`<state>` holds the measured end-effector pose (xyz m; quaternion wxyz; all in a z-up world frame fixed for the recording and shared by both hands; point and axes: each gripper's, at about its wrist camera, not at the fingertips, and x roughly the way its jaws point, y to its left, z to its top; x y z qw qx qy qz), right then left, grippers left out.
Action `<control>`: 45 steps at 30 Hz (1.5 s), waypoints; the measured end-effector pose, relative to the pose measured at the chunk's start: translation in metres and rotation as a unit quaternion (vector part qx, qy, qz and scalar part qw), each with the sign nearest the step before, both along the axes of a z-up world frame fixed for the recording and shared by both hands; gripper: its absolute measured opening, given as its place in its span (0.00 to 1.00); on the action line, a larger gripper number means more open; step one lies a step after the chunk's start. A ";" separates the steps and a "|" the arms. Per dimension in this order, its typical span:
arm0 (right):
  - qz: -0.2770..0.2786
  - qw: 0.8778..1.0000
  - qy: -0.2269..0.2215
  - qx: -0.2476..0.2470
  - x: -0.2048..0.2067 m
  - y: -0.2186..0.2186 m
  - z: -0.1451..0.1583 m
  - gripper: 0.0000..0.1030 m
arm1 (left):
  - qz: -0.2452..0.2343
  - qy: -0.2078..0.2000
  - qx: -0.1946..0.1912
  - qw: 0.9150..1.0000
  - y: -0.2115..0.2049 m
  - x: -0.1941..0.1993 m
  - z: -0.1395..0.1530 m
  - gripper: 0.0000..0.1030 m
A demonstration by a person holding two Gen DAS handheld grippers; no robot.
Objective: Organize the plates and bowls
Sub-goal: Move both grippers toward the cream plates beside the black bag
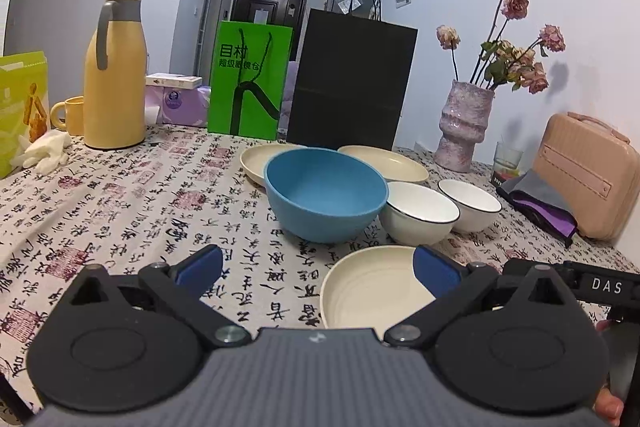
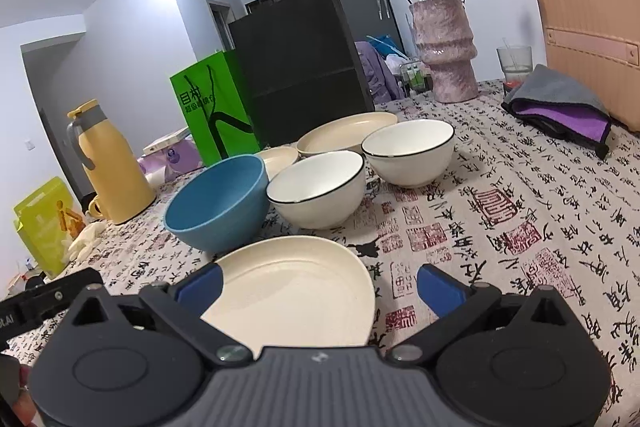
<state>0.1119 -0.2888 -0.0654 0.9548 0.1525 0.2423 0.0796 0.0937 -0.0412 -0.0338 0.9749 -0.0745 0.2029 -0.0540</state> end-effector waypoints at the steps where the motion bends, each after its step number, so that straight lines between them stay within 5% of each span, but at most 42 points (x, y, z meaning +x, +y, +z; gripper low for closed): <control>1: 0.000 1.000 -0.002 0.000 0.000 0.000 0.002 1.00 | 0.000 -0.001 0.000 1.000 0.000 -0.001 0.001 1.00; 20: -0.001 1.000 -0.025 -0.011 0.016 0.008 0.026 1.00 | 0.009 -0.028 0.002 1.000 0.015 0.013 0.026 1.00; 45: -0.001 1.000 -0.017 0.005 0.091 0.017 0.064 1.00 | 0.038 -0.033 -0.055 0.997 0.045 0.081 0.067 1.00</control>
